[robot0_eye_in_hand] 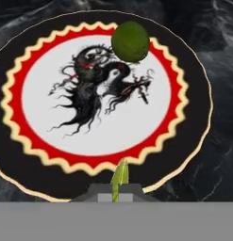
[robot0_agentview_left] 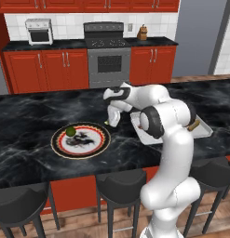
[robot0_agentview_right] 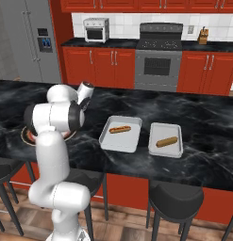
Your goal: Place one cooked food and one vegetable from the large plate to each tupperware container.
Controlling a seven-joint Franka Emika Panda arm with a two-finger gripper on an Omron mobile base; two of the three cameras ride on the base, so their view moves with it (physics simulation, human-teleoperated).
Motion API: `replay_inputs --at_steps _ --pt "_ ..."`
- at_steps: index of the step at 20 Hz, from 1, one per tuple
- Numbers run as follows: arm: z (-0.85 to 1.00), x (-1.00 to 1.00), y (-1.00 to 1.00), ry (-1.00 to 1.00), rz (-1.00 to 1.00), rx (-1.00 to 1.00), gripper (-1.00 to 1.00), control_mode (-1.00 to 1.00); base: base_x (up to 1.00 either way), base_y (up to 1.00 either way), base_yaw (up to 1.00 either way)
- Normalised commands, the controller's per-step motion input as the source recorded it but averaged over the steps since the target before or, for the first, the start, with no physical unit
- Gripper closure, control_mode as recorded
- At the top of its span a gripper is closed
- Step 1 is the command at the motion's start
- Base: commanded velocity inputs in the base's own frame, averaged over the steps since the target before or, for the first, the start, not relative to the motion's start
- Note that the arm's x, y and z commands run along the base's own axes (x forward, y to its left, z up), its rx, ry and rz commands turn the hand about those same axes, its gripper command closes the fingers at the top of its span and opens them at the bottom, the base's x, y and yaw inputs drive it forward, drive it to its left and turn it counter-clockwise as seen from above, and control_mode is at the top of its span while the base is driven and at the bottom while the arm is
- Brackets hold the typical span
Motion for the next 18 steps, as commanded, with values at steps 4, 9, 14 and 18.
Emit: replay_inputs --at_steps 4,9,14,18 --pt "0.09 -0.31 -0.99 0.00 -0.11 -0.11 1.00 -1.00 0.00 0.00 0.00" --pt "0.06 -0.24 -0.96 0.00 -0.11 -0.13 1.00 -1.00 0.00 0.00 0.00" --pt "0.00 -0.05 -0.99 0.00 -0.10 -0.12 1.00 -1.00 0.00 0.00 0.00" --pt "-0.02 0.00 -0.91 0.00 -0.08 -0.09 1.00 -1.00 0.00 0.00 0.00"
